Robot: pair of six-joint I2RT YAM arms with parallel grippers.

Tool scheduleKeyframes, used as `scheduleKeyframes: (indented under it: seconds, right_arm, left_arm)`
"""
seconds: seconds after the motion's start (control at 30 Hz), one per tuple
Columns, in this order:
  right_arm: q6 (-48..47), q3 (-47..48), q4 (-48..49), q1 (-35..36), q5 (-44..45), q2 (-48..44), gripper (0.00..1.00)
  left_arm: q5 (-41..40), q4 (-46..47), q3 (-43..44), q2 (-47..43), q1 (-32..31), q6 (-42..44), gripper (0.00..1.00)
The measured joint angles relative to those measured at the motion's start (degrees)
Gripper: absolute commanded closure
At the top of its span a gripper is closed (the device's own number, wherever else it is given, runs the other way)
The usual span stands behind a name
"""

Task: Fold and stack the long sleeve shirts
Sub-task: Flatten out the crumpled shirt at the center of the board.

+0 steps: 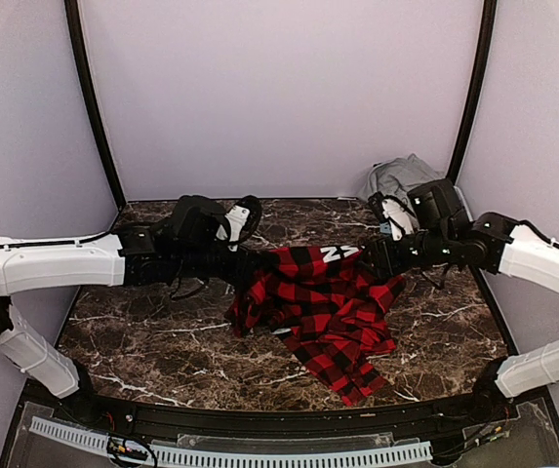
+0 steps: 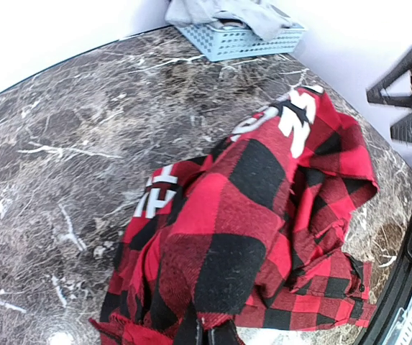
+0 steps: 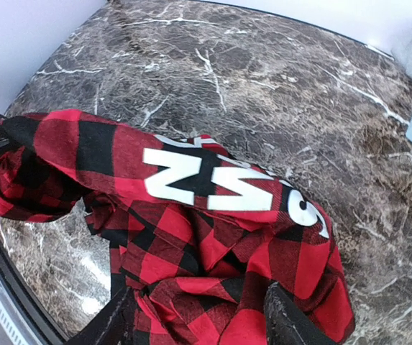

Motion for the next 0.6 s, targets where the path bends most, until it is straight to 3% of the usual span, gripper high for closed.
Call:
scheduleKeyframes:
  seconds: [0.23,0.6]
  right_arm:
    - [2.3,-1.9,-1.0,3.2,9.7,8.5,0.19]
    - [5.3,-2.3,-6.4,9.5,20.4,11.8,0.09]
  left_arm:
    - [3.5,-3.8,1.7,-1.2,5.9,-0.2,1.00]
    - [7.8,-8.7,5.9,-5.6,16.5,-0.4,1.00]
